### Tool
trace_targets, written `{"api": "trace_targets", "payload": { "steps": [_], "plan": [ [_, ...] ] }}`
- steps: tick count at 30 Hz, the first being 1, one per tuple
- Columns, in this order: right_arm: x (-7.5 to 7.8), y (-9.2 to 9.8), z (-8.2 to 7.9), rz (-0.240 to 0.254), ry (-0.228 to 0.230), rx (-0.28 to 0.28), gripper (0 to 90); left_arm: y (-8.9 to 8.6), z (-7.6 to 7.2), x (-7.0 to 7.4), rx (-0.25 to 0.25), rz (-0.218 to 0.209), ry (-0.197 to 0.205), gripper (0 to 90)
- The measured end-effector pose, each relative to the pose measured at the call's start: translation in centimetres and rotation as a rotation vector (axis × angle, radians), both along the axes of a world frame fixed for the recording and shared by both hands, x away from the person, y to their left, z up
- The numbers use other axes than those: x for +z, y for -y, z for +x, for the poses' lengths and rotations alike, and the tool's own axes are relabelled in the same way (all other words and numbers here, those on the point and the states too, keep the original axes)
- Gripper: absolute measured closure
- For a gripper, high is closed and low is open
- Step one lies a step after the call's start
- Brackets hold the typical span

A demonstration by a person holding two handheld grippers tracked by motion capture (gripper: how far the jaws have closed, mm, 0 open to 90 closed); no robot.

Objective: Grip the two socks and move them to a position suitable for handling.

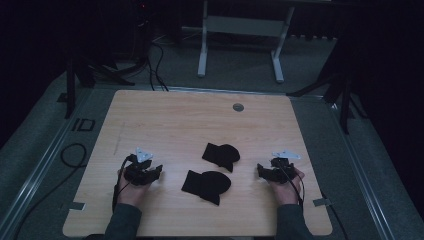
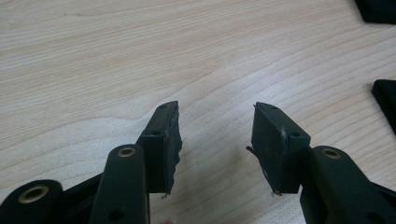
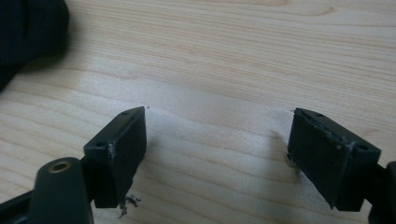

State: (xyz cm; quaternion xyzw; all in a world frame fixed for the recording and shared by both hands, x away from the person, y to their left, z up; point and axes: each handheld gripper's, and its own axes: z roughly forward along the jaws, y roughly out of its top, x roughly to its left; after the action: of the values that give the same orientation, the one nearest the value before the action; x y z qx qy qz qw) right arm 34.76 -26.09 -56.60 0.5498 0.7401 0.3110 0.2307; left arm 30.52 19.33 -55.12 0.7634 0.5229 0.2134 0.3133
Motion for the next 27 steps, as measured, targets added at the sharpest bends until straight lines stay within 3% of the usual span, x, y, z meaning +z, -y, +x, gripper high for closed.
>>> {"api": "trace_targets", "payload": {
  "steps": [7,8,13,14,17,19,22,23,24,25,27],
  "plan": [
    [0.2,-0.1,-0.1,-0.006,-0.014,0.012,25.6,0.3,0.0,-0.1,-0.013,0.013,-0.002,52.3],
    [0.5,-0.3,-0.3,-0.011,-0.025,0.022,31.4,0.3,0.0,-0.1,-0.016,0.013,-0.003,52.2],
    [0.8,-0.8,-0.6,-0.033,-0.032,0.059,42.5,0.5,0.0,-0.1,-0.022,0.015,-0.005,52.2],
    [1.0,-1.4,-0.9,-0.075,-0.027,0.092,48.2,0.5,0.0,-0.1,-0.025,0.018,-0.005,52.3],
    [1.1,-1.6,-1.0,-0.081,-0.025,0.113,51.1,0.5,0.0,-0.1,-0.026,0.018,-0.005,52.2],
    [1.9,-2.8,-1.5,-0.058,-0.027,0.192,62.4,0.5,-0.1,-0.1,-0.027,0.017,-0.006,52.2],
    [2.7,-3.8,-2.0,-0.043,-0.022,0.251,73.2,0.5,-0.1,-0.1,-0.03,0.013,-0.007,52.2],
    [3.2,-4.6,-2.4,-0.032,-0.015,0.296,79.8,0.5,0.0,-0.1,-0.034,0.009,-0.009,52.4],
    [3.2,-4.6,-2.4,-0.032,-0.015,0.296,79.8,0.5,0.0,-0.1,-0.034,0.009,-0.009,52.7],
    [3.7,-5.5,-2.9,-0.018,-0.013,0.344,85.8,0.6,0.0,-0.1,-0.037,0.004,-0.011,52.9],
    [3.8,-5.9,-3.1,-0.01,-0.019,0.364,88.1,0.6,0.0,-0.1,-0.038,0.002,-0.011,53.2]
  ]
}}
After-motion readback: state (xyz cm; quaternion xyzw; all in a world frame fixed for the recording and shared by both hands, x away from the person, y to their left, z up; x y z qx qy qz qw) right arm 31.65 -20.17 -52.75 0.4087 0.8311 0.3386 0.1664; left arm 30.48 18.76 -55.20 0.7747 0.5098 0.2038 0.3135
